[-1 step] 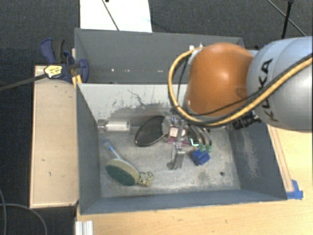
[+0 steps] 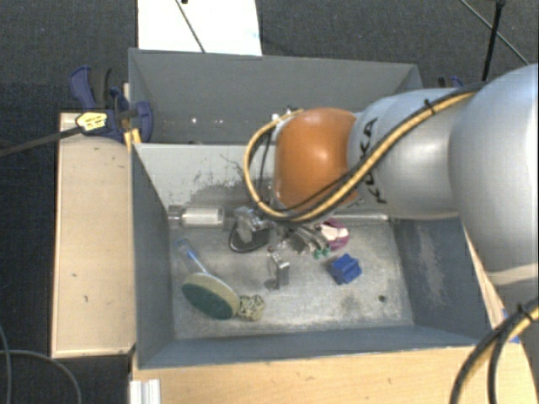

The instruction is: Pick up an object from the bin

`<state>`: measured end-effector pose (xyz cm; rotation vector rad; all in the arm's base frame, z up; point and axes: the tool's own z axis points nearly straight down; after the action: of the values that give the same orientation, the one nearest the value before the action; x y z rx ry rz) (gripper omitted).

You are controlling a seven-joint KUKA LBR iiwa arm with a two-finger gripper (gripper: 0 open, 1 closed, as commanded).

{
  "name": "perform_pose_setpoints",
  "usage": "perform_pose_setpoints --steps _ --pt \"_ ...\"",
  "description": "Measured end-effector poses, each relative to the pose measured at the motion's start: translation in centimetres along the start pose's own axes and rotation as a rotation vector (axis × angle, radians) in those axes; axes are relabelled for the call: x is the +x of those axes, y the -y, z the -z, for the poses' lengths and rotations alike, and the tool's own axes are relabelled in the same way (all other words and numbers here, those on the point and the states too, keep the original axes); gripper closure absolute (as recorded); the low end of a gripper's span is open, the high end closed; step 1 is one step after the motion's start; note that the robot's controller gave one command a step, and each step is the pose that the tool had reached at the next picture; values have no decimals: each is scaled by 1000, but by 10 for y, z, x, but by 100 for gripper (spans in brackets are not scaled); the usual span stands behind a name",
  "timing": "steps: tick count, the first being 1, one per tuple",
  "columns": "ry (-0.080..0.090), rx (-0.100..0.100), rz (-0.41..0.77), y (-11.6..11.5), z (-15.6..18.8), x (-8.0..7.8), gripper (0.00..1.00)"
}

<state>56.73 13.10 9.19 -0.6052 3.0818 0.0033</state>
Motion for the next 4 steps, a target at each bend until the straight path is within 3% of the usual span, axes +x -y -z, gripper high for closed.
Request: perform_pose_setpoints --steps 1,2,3,4 --pt "11 -3 -103 37 -14 -14 0" --pt "12 -3 -107 37 -13 -15 100" --pt "8 2 -90 27 49 -14 100" --pt "2 1 -95 28 45 -12 0"
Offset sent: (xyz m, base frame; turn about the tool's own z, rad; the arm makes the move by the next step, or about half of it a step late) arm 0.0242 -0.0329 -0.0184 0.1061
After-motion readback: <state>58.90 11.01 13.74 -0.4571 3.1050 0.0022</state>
